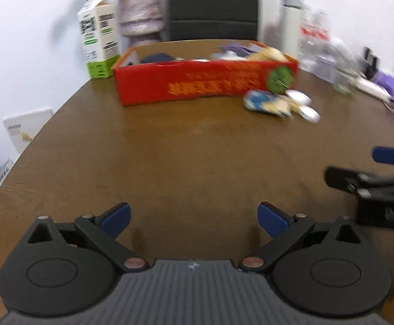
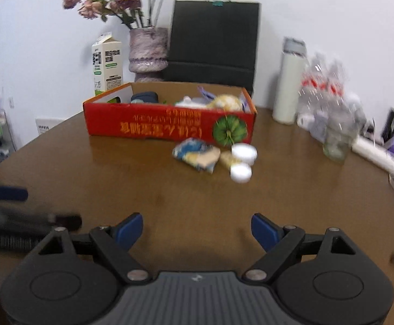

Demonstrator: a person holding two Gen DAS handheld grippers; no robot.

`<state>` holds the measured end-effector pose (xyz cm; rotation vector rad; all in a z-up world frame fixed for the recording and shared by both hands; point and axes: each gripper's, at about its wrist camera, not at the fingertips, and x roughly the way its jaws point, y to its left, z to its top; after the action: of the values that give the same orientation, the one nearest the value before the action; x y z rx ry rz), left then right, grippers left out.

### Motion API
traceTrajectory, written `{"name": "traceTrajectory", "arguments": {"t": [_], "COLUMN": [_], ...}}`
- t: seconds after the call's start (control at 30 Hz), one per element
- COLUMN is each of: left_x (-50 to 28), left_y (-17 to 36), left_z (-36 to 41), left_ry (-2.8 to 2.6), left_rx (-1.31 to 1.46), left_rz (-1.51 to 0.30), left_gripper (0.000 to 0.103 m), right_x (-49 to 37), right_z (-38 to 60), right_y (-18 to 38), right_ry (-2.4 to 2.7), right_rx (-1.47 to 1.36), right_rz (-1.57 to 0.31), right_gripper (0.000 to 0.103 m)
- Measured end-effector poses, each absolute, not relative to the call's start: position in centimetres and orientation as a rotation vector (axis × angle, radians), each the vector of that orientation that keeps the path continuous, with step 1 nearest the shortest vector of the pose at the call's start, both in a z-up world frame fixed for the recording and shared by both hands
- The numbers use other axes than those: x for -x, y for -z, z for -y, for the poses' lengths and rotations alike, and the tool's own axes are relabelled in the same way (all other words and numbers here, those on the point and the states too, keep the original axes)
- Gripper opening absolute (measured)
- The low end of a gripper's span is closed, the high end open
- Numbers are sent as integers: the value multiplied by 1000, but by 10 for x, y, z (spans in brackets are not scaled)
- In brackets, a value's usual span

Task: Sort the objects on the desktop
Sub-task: 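Move both open tools back over the table, then grasp the white cap with right tool while left tool grasps the blue snack packet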

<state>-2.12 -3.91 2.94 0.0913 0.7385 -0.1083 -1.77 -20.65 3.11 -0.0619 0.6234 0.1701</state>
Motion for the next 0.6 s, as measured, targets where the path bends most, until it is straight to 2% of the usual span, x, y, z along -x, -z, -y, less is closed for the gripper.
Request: {"name": "traceTrajectory", "arguments": {"t": [0.2,0.3,0.37,0.5,0.6], "left_x": [25,3,-13,-45,-68], "left_y": [-27,-39,-48,-64,-70], "left_z": [42,48,54,64,72], "left_ry": [175,210,247,287,323], "left_rx": [-43,-89,-125,-152,-166], "left_rz": [-782,-759,-744,-701,-669], "left_gripper": [103,103,103,103,103], "right_x": [40,31,18,-44,-92], "right_z": [219,229,235,246,248], "right_y": [-23,-27,-31,-31,-26], "right_ry": [-155,-125,-99,-172,-144], "right_rx": [37,44,69,57,82], "right_rz": [-631,-610,-583,-586,-636], "right_gripper": [85,79,79,57,56]}}
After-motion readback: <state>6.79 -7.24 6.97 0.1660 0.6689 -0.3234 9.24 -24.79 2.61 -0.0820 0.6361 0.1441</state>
